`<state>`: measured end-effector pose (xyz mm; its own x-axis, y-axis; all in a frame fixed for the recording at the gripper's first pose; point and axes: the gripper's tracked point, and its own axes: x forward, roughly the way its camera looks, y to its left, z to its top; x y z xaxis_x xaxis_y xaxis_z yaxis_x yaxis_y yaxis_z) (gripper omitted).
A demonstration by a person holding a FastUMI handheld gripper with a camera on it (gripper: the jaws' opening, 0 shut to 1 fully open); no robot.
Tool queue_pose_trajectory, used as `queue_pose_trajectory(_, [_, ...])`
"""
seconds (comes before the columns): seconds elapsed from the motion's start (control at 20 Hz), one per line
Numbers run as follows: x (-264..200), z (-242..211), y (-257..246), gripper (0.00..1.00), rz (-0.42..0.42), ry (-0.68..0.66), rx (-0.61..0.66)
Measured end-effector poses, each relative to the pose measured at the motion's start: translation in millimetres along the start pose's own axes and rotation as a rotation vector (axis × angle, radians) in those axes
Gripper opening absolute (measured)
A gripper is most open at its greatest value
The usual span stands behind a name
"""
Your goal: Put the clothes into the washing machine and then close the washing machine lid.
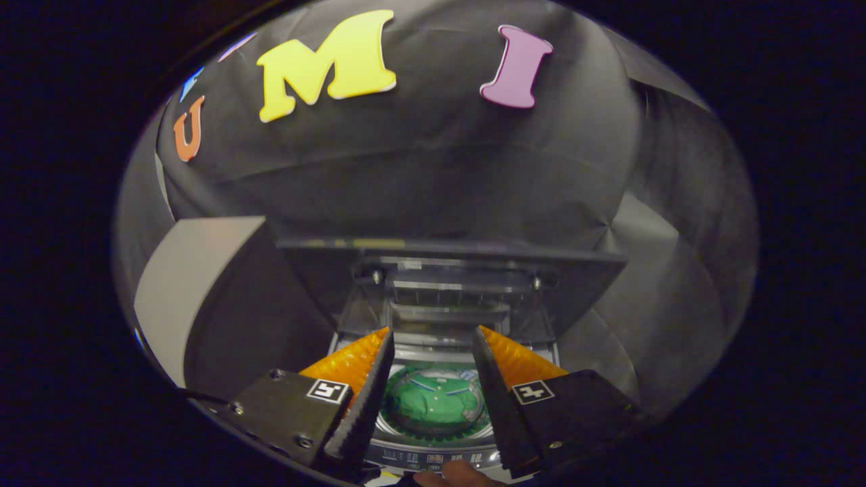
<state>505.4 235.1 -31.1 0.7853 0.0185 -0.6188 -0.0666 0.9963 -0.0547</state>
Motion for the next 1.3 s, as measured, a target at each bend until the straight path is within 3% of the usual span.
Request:
queue_pose_trajectory(0.15, [-20.6, 57.4, 11.3, 0.77, 0.021, -0.114, -0.019])
queue_pose_trajectory(0.4, [1.3, 118.0, -2.2, 0.84, -0.058, -0.275, -0.072])
queue_pose_trajectory(0.5, [11.7, 127.9, -1.2, 0.84, -0.049, -0.287, -0.085])
queue_pose_trajectory(0.85, [53.1, 128.1, -13.5, 0.85, -0.048, -0.26, -0.039])
queue_pose_trajectory(1.15, [79.7, 79.0, -11.3, 0.85, -0.001, -0.127, 0.065])
queue_pose_trajectory(1.3, [73.6, 71.7, -12.4, 0.86, -0.019, -0.184, 0.053])
